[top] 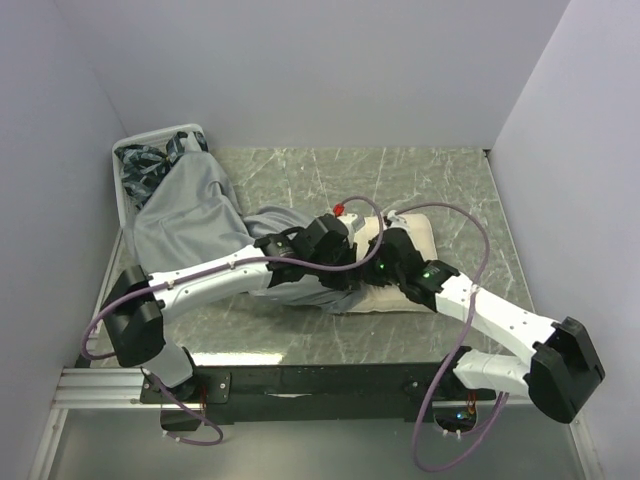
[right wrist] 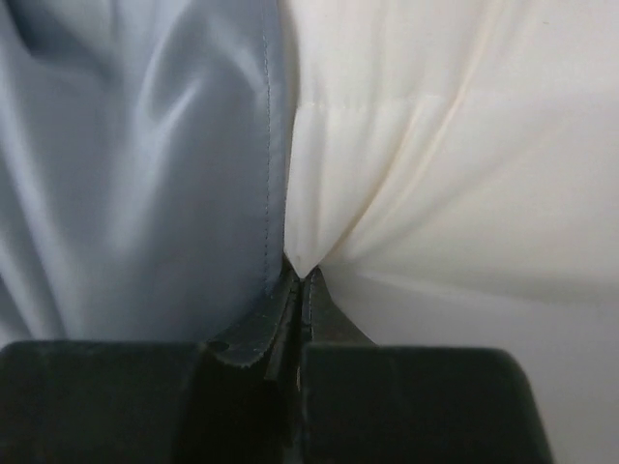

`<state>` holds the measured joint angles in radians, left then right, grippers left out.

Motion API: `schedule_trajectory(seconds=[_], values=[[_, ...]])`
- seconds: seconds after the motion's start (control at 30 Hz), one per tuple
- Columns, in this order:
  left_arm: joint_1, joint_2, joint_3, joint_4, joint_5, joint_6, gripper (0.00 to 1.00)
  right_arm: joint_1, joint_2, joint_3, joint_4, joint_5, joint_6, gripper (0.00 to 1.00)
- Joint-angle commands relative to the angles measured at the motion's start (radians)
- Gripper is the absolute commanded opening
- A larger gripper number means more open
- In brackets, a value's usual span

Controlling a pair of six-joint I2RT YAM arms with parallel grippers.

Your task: Put the pillow into the pillowcase

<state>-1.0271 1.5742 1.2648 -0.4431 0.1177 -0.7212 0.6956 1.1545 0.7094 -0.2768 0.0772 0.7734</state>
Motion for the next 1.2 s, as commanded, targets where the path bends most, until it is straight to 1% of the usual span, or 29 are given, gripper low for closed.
schedule_trajectory(seconds=[0.0, 0.07, 0.1, 0.17, 0.23, 0.27, 0.3, 0.33, 0.4, 0.43, 0.47, 0.5, 0.53, 0.57, 0.6, 0.63, 0.7, 0.73, 0.77, 0.83, 0.87, 0.9, 0.93, 0.97, 1.0, 1.03, 1.07, 1.1, 1.17], values=[[0.013, -0.063, 0.116, 0.207, 0.120, -0.018, 0.09, 0.010, -0.098, 0.072, 0.139, -0.032, 0.044, 0.00], [0.015, -0.078, 0.142, 0.166, 0.067, 0.002, 0.10, 0.007, -0.084, 0.076, 0.114, -0.013, 0.035, 0.00], [0.016, -0.083, 0.143, 0.146, 0.018, 0.003, 0.09, 0.005, -0.075, 0.085, 0.100, -0.001, 0.027, 0.00], [0.042, -0.094, 0.102, 0.115, 0.004, -0.042, 0.06, 0.007, -0.065, 0.076, 0.099, -0.016, 0.020, 0.00], [0.080, -0.137, -0.032, 0.168, 0.023, -0.089, 0.05, 0.010, -0.071, 0.039, 0.114, -0.027, 0.026, 0.00], [0.091, -0.157, -0.082, 0.188, 0.031, -0.125, 0.06, 0.021, -0.082, 0.012, 0.120, -0.031, 0.026, 0.00], [0.104, -0.193, -0.170, 0.210, 0.043, -0.139, 0.08, 0.030, -0.090, -0.001, 0.123, -0.028, 0.026, 0.00], [0.105, -0.210, -0.204, 0.219, 0.046, -0.148, 0.10, 0.039, -0.098, -0.014, 0.120, -0.018, 0.021, 0.01], [0.105, -0.259, -0.289, 0.222, 0.056, -0.165, 0.24, 0.054, -0.122, -0.047, 0.113, -0.008, 0.014, 0.13], [0.105, -0.272, -0.310, 0.224, 0.069, -0.164, 0.32, 0.056, -0.130, -0.051, 0.085, 0.010, 0.010, 0.29], [0.105, -0.284, -0.335, 0.213, 0.066, -0.161, 0.49, 0.055, -0.142, -0.047, 0.068, 0.027, 0.007, 0.37], [0.107, -0.307, -0.338, 0.205, 0.060, -0.153, 0.54, 0.056, -0.147, -0.036, 0.047, 0.047, 0.001, 0.46], [0.107, -0.315, -0.337, 0.193, 0.051, -0.144, 0.59, 0.056, -0.157, -0.021, -0.002, 0.070, -0.019, 0.62], [0.108, -0.322, -0.312, 0.170, 0.025, -0.123, 0.67, 0.056, -0.159, 0.020, -0.028, 0.122, -0.028, 0.69], [0.114, -0.329, -0.294, 0.158, 0.016, -0.110, 0.71, 0.055, -0.159, 0.042, -0.053, 0.145, -0.039, 0.75], [0.120, -0.327, -0.273, 0.147, 0.010, -0.089, 0.72, 0.050, -0.154, 0.067, -0.099, 0.171, -0.054, 0.85], [0.146, -0.310, -0.191, 0.112, -0.027, -0.069, 0.74, 0.035, -0.139, 0.126, -0.133, 0.225, -0.074, 0.93], [0.160, -0.298, -0.161, 0.095, -0.053, -0.064, 0.75, -0.011, -0.115, 0.139, -0.151, 0.231, -0.094, 0.96], [0.180, -0.283, -0.098, 0.077, -0.079, -0.057, 0.74, -0.059, -0.101, 0.157, -0.154, 0.199, -0.105, 0.96], [0.254, -0.212, -0.035, 0.057, -0.115, -0.041, 0.73, -0.158, -0.069, 0.154, -0.115, 0.110, -0.134, 0.98], [0.277, -0.179, 0.038, 0.043, -0.115, -0.026, 0.72, -0.259, -0.059, 0.135, -0.093, 0.078, -0.138, 0.99], [0.306, -0.105, 0.077, 0.041, -0.177, -0.006, 0.71, -0.295, -0.052, 0.125, -0.072, 0.034, -0.143, 1.00], [0.317, -0.059, 0.123, -0.010, -0.208, 0.031, 0.71, -0.333, -0.024, 0.119, -0.044, 0.016, -0.157, 1.00], [0.324, -0.012, 0.222, -0.041, -0.234, 0.052, 0.68, -0.381, -0.010, 0.111, -0.035, 0.003, -0.161, 1.00], [0.332, 0.083, 0.269, -0.072, -0.262, 0.077, 0.67, -0.402, 0.007, 0.107, -0.027, -0.022, -0.166, 1.00], [0.335, 0.130, 0.315, -0.132, -0.317, 0.119, 0.67, -0.416, 0.033, 0.102, -0.010, -0.031, -0.174, 1.00], [0.335, 0.171, 0.394, -0.163, -0.354, 0.140, 0.67, -0.427, 0.040, 0.085, -0.003, -0.033, -0.177, 1.00], [0.338, 0.246, 0.428, -0.184, -0.383, 0.158, 0.67, -0.447, 0.048, 0.073, 0.005, -0.033, -0.177, 1.00], [0.344, 0.308, 0.500, -0.223, -0.438, 0.203, 0.69, -0.468, 0.054, 0.033, 0.040, -0.046, -0.174, 1.00]])
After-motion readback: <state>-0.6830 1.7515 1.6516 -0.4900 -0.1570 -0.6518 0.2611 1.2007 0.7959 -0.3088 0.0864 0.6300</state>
